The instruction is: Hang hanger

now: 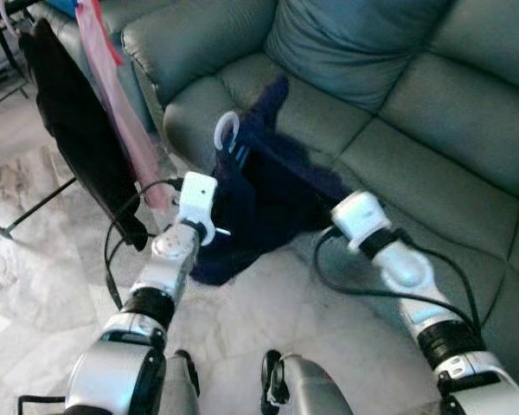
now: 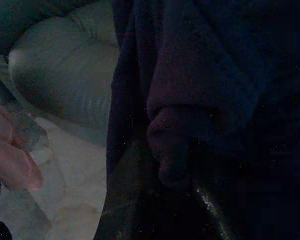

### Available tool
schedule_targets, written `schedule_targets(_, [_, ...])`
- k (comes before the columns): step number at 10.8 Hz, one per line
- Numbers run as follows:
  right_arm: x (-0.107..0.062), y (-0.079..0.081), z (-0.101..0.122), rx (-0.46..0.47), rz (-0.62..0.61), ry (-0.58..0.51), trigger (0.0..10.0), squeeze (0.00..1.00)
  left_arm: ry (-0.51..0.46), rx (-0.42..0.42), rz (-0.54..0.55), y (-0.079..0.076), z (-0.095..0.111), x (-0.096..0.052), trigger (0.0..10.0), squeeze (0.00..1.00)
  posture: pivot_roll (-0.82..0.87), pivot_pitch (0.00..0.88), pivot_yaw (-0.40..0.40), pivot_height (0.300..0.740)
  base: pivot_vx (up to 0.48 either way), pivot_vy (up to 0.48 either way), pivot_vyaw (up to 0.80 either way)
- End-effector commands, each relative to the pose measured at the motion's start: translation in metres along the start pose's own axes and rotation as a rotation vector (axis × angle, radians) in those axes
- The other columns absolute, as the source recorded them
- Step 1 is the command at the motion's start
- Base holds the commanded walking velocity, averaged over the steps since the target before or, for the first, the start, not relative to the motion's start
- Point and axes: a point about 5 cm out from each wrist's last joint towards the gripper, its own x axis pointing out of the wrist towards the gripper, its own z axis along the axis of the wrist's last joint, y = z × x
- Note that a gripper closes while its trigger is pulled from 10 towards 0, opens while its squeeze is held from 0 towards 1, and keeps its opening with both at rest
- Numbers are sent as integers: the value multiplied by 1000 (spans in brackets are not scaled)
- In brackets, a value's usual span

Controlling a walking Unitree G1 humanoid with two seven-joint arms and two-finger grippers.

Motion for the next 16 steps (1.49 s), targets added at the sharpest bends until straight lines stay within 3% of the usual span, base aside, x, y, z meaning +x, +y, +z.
schedule_targets(1, [-9, 2, -8, 62, 24, 36, 10000, 1000, -51, -24, 52, 12, 11, 0, 0, 0, -52, 176, -76, 740, 0, 0, 0])
schedule_targets(3, [-30, 34, -26, 77, 413, 151, 10000, 1000, -59, -24, 50, 14, 12, 1, 0, 0, -56, 185, -63, 740, 0, 0, 0])
schedule_targets(6, [-40, 44, -21, 142, 642, 141, 10000, 1000, -72, 1, -8, 13, 6, -5, 0, 0, -64, 189, -55, 740, 0, 0, 0])
schedule_targets(7, [-46, 47, -17, 75, 742, 105, 10000, 1000, -82, 67, -42, 15, 5, -8, 0, 0, -56, 185, -63, 740, 0, 0, 0])
schedule_targets(8, [-53, 50, -10, 99, 874, 97, 10000, 1000, -82, 137, -61, 22, 5, -12, 0, 0, -49, 188, -70, 740, 0, 0, 0])
schedule_targets(9, [-53, 49, 0, 42, 933, 90, 10000, 1000, -63, 225, -74, 30, 4, -15, 0, 0, -48, 193, -72, 740, 0, 0, 0])
schedule_targets(10, [-42, 41, 17, 27, 885, 48, 10000, 1000, -38, 306, -114, 36, 2, -19, 0, 0, -53, 197, -68, 740, 0, 0, 0])
schedule_targets(11, [-42, 25, 20, -56, 847, 64, 10000, 1000, -14, 409, -224, 33, -3, -23, 0, 0, -61, 201, -66, 740, 0, 0, 0])
schedule_targets(12, [-45, 2, 27, -61, 799, 68, 10000, 1000, 39, 503, -330, 32, -12, -29, 0, 0, -72, 199, -51, 740, 0, 0, 0])
schedule_targets(15, [-48, -51, 22, -288, 701, 197, 10000, 1000, 110, 563, -459, 29, -27, -39, 0, 0, -75, 200, -43, 740, 0, 0, 0])
schedule_targets(16, [-48, -58, 22, -304, 705, 224, 10000, 1000, 119, 580, -473, 29, -30, -41, 0, 0, -76, 202, -45, 740, 0, 0, 0])
